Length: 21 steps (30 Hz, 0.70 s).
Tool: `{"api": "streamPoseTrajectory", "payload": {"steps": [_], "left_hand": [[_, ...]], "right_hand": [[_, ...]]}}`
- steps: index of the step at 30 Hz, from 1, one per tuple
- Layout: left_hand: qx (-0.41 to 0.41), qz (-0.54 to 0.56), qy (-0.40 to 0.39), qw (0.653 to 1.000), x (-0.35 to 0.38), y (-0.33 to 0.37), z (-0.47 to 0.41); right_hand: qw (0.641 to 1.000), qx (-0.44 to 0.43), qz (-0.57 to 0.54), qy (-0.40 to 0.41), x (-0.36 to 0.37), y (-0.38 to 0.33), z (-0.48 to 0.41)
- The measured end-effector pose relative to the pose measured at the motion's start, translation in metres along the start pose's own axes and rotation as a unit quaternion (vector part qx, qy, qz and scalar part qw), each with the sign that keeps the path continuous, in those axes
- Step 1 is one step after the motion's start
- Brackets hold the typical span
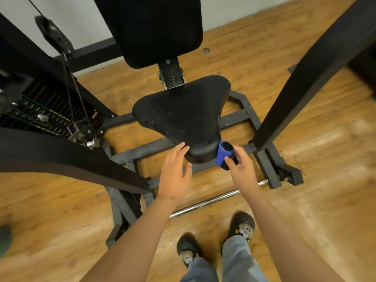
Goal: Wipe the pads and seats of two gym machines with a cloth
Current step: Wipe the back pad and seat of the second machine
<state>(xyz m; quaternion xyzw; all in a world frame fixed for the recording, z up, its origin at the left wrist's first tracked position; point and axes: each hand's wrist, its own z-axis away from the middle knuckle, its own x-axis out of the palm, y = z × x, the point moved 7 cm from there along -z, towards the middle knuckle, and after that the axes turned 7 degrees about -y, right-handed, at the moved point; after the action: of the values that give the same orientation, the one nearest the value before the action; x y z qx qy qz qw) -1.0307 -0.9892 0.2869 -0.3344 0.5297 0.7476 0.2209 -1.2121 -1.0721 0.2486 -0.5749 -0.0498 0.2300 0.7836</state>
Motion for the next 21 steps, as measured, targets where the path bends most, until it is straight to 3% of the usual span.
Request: {"api": "streamPoseTrajectory", "payload": {"steps": [7,16,18,21], "left_hand": [[0.016,0.029,-0.065,0.997,-0.008,-0.003,0.004],[0.006,0.063,-0.088,0.994,-0.009,-0.006,0.003],[0.008,0.081,-0.077,0.994,-0.01,-0.003,0.007],[0.032,0.128,-0.003,0.991,-0.014,0.008,0.023]], "right_hand": [[0.996,-0.005,-0.046,0.077,0.021,-0.01,0.025],[0.995,-0.01,-0.06,0.078,0.052,-0.021,0.044],[0.997,-0.036,-0.052,0.043,0.06,-0.03,0.048],[0.994,-0.065,-0.078,0.031,0.065,-0.042,0.055]]}}
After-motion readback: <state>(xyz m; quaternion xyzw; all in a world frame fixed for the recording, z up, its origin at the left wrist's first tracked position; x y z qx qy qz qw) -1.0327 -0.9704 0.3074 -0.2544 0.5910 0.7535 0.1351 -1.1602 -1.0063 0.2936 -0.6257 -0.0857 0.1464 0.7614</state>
